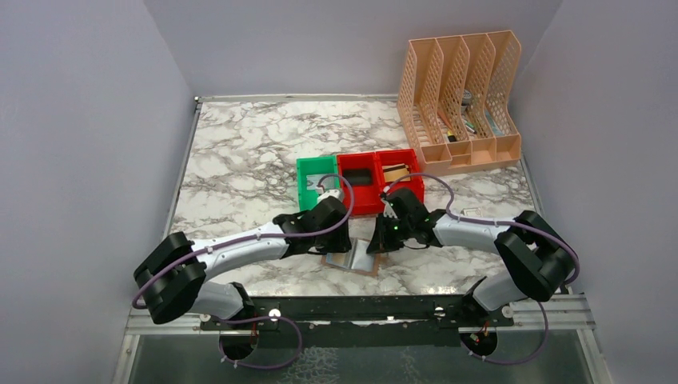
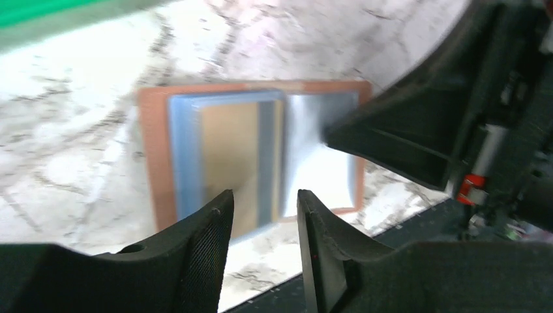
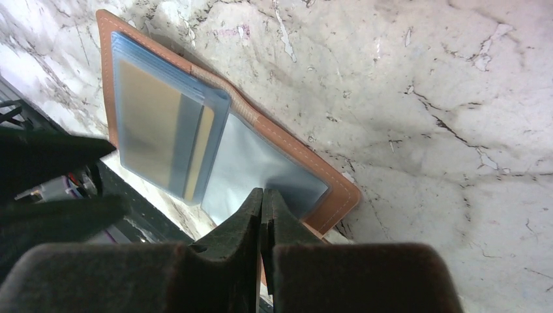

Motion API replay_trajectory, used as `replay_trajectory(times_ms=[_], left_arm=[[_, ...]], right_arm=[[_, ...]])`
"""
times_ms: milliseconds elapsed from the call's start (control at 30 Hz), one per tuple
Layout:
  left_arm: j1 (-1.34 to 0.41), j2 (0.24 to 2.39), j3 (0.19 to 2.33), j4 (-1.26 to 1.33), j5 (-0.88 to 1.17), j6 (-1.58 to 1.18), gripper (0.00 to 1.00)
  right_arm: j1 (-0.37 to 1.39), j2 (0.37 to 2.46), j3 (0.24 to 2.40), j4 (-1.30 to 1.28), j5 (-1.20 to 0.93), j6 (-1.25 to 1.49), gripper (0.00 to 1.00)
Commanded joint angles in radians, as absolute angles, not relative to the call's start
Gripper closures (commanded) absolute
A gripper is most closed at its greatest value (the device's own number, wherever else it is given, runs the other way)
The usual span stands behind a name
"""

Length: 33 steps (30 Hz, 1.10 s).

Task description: Take the credit cards out of the card holder

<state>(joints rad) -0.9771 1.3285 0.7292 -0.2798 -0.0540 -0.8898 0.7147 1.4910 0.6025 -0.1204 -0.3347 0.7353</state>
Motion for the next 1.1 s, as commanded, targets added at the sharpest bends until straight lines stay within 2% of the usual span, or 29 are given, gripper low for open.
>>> replay_trajectory(times_ms=[0,167,367,567,1067], left_arm=[[-0.930,1.331,0.747,-0.375,-0.142,-0.833,0.56],[-0.924,1.391,0.751,-0.371,-0.095,-0.802,0.57],[-0.924,1.424,0.736,-0.389,-0.090,-0.791,0.71],[-0.924,1.378,0.685,-0.388,-0.107,-0.881,0.73],[-0.926,1.272,0.561,-0.300,-0.097,-1.083,0.77]], right_arm=[[0.723,1.496,0.613,-0.154,-0.293,0.689,0.94],[0.723,1.488,0.629,-0.138,-0.322,0.669,0.94],[0.723,1.499,0.686,-0.135,-0.385,0.636,0.93],[0.733,1.492,0.695,-0.054,-0.504,0.641,0.86],[0.827,1.647,0.743,-0.120,-0.308,0.701,0.77]])
